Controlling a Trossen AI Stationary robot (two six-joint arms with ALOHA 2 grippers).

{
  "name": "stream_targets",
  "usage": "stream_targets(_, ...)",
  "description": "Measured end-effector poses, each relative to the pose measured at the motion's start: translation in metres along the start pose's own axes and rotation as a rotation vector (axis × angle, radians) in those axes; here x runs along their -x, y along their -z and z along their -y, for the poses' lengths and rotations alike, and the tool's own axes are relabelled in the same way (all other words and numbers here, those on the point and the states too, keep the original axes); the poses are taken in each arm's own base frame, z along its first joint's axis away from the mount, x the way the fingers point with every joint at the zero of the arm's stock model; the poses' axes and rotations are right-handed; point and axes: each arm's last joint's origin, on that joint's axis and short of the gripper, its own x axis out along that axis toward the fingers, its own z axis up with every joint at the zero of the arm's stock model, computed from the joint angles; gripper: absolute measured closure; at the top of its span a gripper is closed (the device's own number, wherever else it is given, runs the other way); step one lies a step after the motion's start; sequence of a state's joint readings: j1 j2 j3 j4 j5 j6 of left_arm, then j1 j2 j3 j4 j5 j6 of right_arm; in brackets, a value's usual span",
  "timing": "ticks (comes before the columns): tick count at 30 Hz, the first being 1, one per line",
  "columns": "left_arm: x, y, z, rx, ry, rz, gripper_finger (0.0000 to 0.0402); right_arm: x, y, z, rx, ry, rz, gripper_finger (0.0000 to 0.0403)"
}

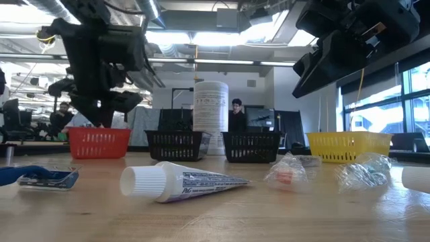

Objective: Pick & Place Travel size toiletries
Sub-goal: Put the blue toothbrush into the red bin, then put the silver nail cutter into the left black bin

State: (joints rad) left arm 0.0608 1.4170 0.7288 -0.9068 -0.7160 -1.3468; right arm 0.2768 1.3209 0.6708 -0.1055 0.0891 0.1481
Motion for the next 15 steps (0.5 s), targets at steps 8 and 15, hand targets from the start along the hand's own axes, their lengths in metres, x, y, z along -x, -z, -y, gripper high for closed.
stream_targets(8, 0.019, -0.008, 0.006, -0.072, 0.022, -0.040, 0.0297, 0.000, 0.000, 0.000, 0.000, 0.000, 0.000, 0.0266)
stream_targets(15, 0.056, -0.005, 0.023, -0.160, 0.176, 0.048, 0.0297, 0.000, -0.002, 0.001, 0.002, 0.023, 0.018, 0.0263)
